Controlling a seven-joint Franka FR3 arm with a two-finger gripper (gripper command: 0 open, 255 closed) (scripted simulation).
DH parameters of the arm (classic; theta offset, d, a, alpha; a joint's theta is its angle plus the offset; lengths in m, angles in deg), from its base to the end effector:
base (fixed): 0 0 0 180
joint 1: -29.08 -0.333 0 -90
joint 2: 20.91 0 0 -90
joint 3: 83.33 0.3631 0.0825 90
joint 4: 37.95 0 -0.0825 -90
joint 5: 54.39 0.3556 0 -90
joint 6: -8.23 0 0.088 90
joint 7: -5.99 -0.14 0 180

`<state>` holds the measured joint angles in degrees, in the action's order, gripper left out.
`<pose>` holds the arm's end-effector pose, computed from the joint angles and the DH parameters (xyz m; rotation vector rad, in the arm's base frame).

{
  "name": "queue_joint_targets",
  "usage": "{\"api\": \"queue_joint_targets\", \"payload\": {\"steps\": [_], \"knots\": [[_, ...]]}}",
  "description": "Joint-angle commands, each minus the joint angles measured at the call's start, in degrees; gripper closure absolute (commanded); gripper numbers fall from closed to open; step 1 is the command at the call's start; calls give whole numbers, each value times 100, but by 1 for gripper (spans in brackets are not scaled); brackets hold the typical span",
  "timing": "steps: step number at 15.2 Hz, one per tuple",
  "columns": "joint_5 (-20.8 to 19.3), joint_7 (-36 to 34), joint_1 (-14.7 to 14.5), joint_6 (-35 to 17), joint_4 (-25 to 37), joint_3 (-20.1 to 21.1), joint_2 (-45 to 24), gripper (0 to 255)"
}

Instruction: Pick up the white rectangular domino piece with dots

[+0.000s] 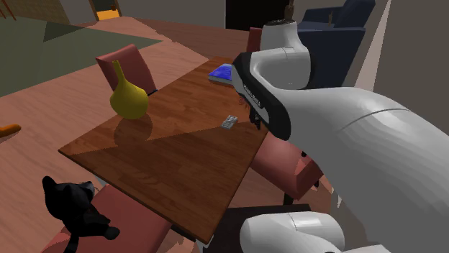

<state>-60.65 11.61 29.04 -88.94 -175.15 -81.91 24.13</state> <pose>0.2599 -0.0048 0.5861 3.0033 0.1894 0.1236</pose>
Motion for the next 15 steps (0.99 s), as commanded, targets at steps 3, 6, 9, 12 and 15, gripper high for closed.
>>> {"api": "queue_joint_targets", "payload": {"steps": [3,6,9,12,15], "knots": [[154,-441,32,-220,64,185,-352,0],[349,-1084,93,-542,232,447,-928,0],[493,-1709,162,-839,483,684,-1550,0],[581,-2321,235,-1103,811,892,-2205,0],[612,-2921,300,-1325,1213,1062,-2885,0]]}}
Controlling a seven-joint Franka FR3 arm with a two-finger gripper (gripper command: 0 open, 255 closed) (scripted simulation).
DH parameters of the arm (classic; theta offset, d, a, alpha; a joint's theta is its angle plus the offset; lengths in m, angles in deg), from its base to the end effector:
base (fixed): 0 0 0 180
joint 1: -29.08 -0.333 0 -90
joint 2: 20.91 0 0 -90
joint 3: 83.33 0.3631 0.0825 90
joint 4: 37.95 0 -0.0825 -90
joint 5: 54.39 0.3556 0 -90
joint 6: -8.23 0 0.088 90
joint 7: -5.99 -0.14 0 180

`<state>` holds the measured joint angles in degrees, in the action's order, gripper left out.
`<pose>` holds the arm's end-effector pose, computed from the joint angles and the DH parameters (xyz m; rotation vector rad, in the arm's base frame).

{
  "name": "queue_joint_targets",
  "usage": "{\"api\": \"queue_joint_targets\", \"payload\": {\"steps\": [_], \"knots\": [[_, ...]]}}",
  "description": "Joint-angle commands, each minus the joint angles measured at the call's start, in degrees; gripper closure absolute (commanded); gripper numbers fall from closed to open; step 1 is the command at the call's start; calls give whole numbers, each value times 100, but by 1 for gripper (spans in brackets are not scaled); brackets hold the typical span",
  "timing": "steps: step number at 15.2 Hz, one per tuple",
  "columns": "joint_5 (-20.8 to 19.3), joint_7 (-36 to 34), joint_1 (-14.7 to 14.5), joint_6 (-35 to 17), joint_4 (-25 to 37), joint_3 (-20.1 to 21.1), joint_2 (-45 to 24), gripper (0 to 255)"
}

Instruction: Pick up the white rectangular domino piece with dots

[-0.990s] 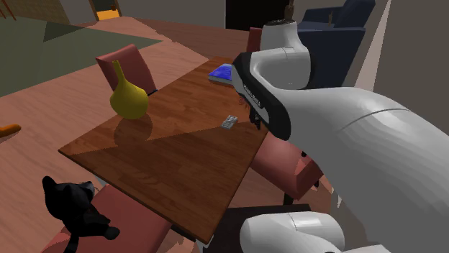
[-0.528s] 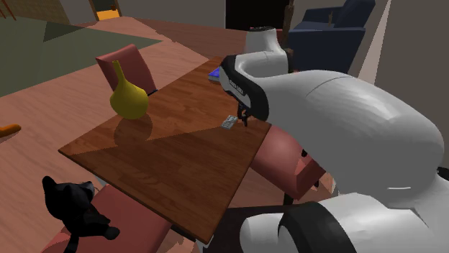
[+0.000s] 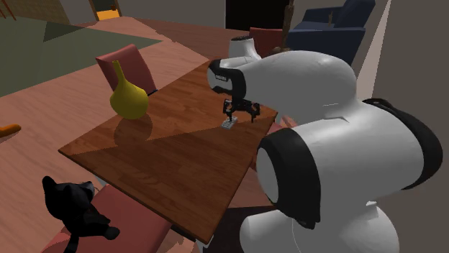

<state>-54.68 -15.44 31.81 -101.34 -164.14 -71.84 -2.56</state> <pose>0.4152 0.0719 0.5330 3.0617 -0.3516 0.0626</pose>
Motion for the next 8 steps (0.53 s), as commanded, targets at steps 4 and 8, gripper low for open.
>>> {"api": "queue_joint_targets", "payload": {"steps": [4,8], "knots": [[-21,-996,78,-304,754,210,-1145,0],[-106,-1731,76,-428,1516,269,-2089,0]]}}
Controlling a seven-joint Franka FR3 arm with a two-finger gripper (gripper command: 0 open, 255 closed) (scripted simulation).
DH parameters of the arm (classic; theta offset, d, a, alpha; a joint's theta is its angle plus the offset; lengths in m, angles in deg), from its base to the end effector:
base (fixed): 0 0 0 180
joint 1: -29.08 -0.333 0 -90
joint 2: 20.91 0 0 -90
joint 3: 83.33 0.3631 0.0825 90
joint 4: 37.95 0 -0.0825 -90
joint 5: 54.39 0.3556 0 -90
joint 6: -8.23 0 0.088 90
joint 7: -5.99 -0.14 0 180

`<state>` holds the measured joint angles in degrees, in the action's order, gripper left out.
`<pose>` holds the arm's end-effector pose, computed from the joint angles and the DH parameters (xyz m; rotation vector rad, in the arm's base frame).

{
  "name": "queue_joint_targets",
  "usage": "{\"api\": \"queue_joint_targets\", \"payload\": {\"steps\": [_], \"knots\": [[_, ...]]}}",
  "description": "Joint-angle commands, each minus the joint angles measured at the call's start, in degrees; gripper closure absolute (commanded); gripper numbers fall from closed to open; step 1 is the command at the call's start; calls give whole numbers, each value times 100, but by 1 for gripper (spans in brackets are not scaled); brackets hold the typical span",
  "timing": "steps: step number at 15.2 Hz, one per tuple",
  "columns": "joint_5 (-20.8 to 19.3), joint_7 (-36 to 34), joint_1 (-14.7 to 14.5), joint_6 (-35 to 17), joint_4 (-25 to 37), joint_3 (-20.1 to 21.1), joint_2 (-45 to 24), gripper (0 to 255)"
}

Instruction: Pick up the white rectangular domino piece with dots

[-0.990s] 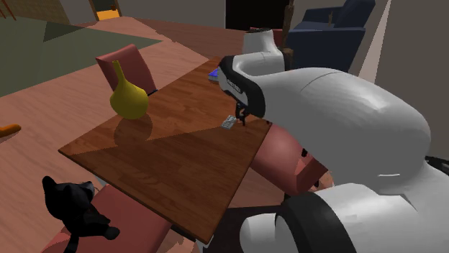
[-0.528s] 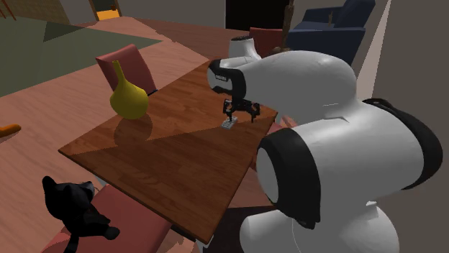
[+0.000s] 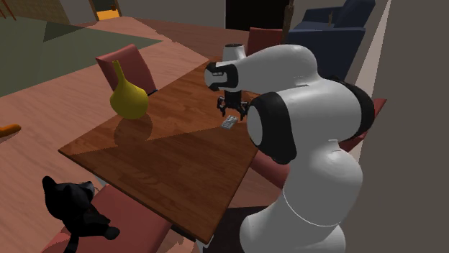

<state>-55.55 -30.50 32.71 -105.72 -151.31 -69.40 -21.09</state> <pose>0.5234 0.0931 0.4901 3.0496 -0.6963 0.0214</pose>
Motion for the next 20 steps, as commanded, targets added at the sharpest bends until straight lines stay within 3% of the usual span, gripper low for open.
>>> {"api": "queue_joint_targets", "payload": {"steps": [1,3,12,13,20], "knots": [[-42,-397,-26,-6,443,24,-473,0],[-73,-646,-50,-18,769,11,-826,0],[-129,-682,-63,-558,405,-3,-1007,0],[-129,-680,-63,-559,402,-4,-1006,255],[-129,-681,-62,-576,374,-3,-996,255]]}}
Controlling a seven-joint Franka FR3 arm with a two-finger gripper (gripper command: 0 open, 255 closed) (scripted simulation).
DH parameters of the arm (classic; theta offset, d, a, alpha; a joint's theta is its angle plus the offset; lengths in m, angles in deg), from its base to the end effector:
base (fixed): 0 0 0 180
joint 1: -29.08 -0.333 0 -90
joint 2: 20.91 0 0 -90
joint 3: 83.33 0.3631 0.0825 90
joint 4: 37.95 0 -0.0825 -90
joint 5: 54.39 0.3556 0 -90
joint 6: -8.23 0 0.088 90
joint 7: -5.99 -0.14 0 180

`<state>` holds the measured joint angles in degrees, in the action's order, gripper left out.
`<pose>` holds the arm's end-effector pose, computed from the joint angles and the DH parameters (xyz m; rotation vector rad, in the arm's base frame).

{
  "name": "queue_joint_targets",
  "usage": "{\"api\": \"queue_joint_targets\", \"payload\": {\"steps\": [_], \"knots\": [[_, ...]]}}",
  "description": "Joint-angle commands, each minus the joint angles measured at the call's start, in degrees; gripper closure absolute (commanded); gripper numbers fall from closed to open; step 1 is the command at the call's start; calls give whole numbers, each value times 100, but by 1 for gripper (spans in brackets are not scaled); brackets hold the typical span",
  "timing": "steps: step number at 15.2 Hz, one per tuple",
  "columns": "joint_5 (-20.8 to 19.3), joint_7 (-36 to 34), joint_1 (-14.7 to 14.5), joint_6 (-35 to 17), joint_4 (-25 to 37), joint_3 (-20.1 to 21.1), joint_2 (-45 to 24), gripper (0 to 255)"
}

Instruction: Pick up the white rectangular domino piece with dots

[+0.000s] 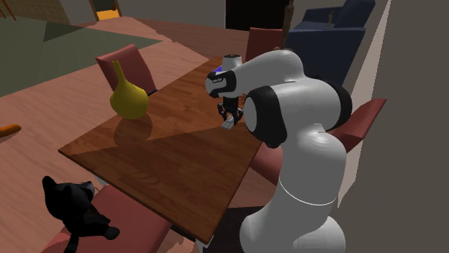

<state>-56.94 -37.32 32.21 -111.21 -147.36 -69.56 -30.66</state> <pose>0.5735 0.0979 0.4387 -3.0170 0.8546 -0.0131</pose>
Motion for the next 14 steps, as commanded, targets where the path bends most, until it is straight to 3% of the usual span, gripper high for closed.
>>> {"api": "queue_joint_targets", "payload": {"steps": [1,14], "knots": [[8,1,-12,-19,-2,13,-49,255],[90,52,-1,854,623,26,208,255]]}}
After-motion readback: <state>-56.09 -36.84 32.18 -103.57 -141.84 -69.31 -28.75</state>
